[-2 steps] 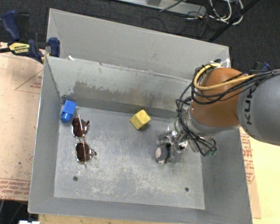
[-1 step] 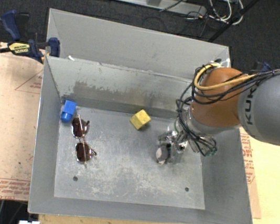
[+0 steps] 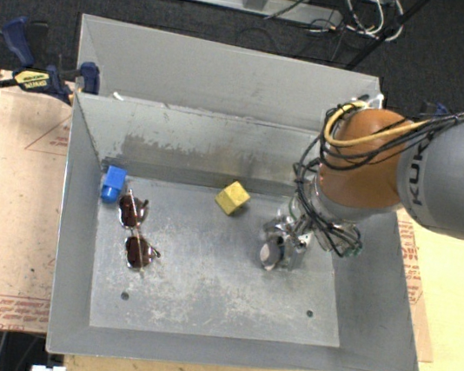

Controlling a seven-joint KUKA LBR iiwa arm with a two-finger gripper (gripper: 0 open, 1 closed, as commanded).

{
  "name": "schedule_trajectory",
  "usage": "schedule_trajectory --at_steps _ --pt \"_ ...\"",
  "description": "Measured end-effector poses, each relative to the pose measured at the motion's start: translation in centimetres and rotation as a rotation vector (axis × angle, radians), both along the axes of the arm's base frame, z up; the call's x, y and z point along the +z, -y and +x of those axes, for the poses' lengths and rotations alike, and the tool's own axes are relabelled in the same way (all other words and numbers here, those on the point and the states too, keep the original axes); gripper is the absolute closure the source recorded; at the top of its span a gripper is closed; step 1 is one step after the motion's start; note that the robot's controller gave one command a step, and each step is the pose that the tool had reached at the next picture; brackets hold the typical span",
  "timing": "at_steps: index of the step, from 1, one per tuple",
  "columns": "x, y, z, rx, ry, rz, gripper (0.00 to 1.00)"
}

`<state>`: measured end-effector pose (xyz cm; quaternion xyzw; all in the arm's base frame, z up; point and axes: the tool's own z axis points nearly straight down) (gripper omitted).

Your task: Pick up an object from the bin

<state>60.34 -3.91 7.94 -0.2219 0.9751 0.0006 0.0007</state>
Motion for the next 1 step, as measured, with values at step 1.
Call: schedule_trajectory --at_steps 1 --pt "0.8 -0.01 0.08 -0.001 0.002 0.0 1.0"
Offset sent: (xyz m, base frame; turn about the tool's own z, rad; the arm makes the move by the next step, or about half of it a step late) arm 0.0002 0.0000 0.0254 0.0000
